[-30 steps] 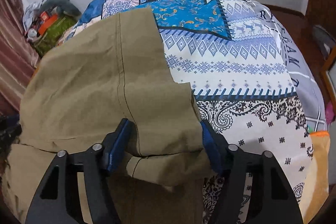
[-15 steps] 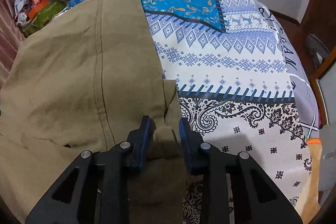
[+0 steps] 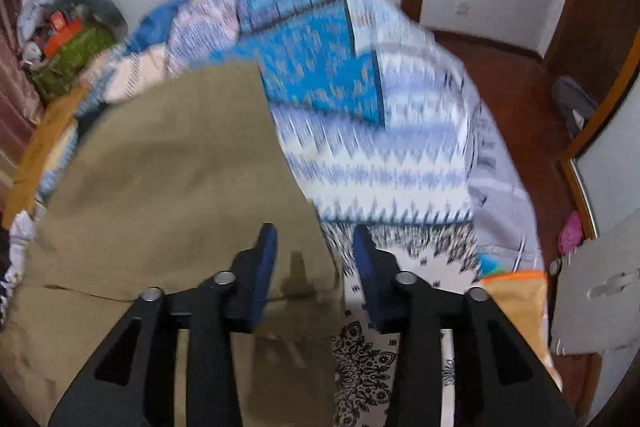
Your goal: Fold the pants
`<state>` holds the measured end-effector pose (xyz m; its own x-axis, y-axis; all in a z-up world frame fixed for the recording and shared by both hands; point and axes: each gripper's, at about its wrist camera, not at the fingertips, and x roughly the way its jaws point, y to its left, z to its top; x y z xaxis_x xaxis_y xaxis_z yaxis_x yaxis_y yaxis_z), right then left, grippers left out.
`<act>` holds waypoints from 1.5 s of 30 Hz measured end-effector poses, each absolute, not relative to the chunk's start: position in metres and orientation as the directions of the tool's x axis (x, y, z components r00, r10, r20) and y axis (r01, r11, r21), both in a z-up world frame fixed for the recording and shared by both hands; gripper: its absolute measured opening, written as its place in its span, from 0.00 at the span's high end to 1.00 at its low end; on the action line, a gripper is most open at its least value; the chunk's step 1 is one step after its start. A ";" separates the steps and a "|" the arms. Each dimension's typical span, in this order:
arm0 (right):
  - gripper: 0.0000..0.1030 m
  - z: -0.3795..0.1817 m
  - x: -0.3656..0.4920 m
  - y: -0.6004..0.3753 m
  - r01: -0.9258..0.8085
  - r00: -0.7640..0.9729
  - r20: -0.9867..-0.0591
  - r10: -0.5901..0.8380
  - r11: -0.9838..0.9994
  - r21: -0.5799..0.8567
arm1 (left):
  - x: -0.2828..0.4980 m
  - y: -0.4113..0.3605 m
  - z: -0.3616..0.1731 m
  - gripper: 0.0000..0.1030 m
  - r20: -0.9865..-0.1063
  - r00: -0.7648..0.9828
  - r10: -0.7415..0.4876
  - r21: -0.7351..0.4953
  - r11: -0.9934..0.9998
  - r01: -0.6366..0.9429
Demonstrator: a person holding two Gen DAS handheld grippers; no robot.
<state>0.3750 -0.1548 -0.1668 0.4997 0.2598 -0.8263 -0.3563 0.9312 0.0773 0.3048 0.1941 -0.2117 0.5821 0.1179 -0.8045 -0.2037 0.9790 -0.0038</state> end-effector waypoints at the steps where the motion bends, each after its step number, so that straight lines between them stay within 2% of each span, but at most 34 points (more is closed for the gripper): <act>1: 0.51 -0.153 0.372 -0.154 -0.363 0.524 -0.805 0.277 0.928 0.083 | 0.306 0.200 -0.208 0.22 -0.800 0.590 0.115 -0.014 0.978 -0.210; 3: 0.33 -0.133 0.368 -0.149 -0.369 0.565 -0.773 0.288 0.926 0.075 | 0.311 0.211 -0.203 0.21 -0.788 0.603 0.122 -0.024 0.973 -0.229; 5: 0.18 -0.116 0.365 -0.139 -0.391 0.592 -0.745 0.307 0.918 0.067 | 0.317 0.221 -0.200 0.18 -0.783 0.610 0.121 -0.041 0.969 -0.245; 6: 0.16 -0.111 0.363 -0.134 -0.399 0.602 -0.736 0.310 0.915 0.059 | 0.321 0.227 -0.200 0.16 -0.784 0.611 0.111 -0.060 0.966 -0.252; 10: 0.15 -0.106 0.374 -0.104 -0.455 0.624 -0.718 0.309 0.890 -0.012 | 0.344 0.247 -0.210 0.15 -0.802 0.591 0.087 -0.102 0.955 -0.279; 14: 0.15 -0.124 0.404 -0.080 -0.498 0.580 -0.759 0.296 0.866 -0.043 | 0.369 0.263 -0.229 0.15 -0.829 0.550 0.105 -0.087 0.946 -0.312; 22: 0.17 -0.172 0.465 -0.058 -0.494 0.511 -0.802 0.309 0.869 0.020 | 0.400 0.264 -0.284 0.15 -0.885 0.460 -0.074 -0.199 0.953 -0.228; 27: 0.18 -0.192 0.490 -0.048 -0.492 0.506 -0.806 0.306 0.870 0.022 | 0.407 0.262 -0.310 0.15 -0.897 0.424 -0.121 -0.232 0.947 -0.220; 29: 0.22 -0.202 0.502 -0.044 -0.501 0.491 -0.810 0.320 0.864 0.037 | 0.411 0.262 -0.313 0.17 -0.893 0.424 -0.149 -0.260 0.941 -0.217; 31: 0.35 -0.215 0.511 -0.036 -0.505 0.471 -0.838 0.277 0.863 0.001 | 0.415 0.261 -0.315 0.27 -0.884 0.428 -0.189 -0.294 0.936 -0.194; 33: 0.42 -0.223 0.517 -0.029 -0.509 0.454 -0.845 0.285 0.861 0.016 | 0.416 0.258 -0.317 0.44 -0.876 0.425 -0.229 -0.329 0.927 -0.179; 34: 0.46 -0.223 0.517 -0.029 -0.502 0.451 -0.837 0.309 0.863 0.048 | 0.417 0.256 -0.319 0.46 -0.874 0.421 -0.243 -0.342 0.922 -0.179; 35: 0.61 -0.224 0.517 -0.029 -0.501 0.432 -0.835 0.341 0.860 0.092 | 0.418 0.254 -0.319 0.48 -0.874 0.425 -0.237 -0.342 0.921 -0.189; 37: 0.65 -0.225 0.515 -0.030 -0.480 0.427 -0.833 0.353 0.869 0.122 | 0.419 0.251 -0.318 0.50 -0.876 0.432 -0.213 -0.322 0.926 -0.198; 41: 0.88 -0.218 0.502 -0.026 -0.475 0.451 -0.830 0.329 0.875 0.089 | 0.417 0.250 -0.313 0.61 -0.882 0.443 -0.159 -0.275 0.938 -0.210; 42: 0.89 -0.215 0.499 -0.026 -0.470 0.460 -0.828 0.321 0.879 0.080 | 0.417 0.250 -0.311 0.64 -0.884 0.442 -0.151 -0.266 0.941 -0.211; 44: 0.90 -0.203 0.493 -0.029 -0.459 0.485 -0.817 0.313 0.886 0.067 | 0.415 0.250 -0.302 0.87 -0.895 0.441 -0.075 -0.192 0.955 -0.226; 45: 0.90 -0.197 0.493 -0.029 -0.453 0.491 -0.812 0.315 0.889 0.071 | 0.414 0.251 -0.297 0.91 -0.898 0.438 -0.048 -0.166 0.958 -0.234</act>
<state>0.4935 -0.0288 -0.1973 0.4907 0.3153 -0.8123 -0.4531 0.8886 0.0712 0.4136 0.2513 -0.2972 0.4377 -0.0484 -0.8978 -0.2343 0.9579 -0.1658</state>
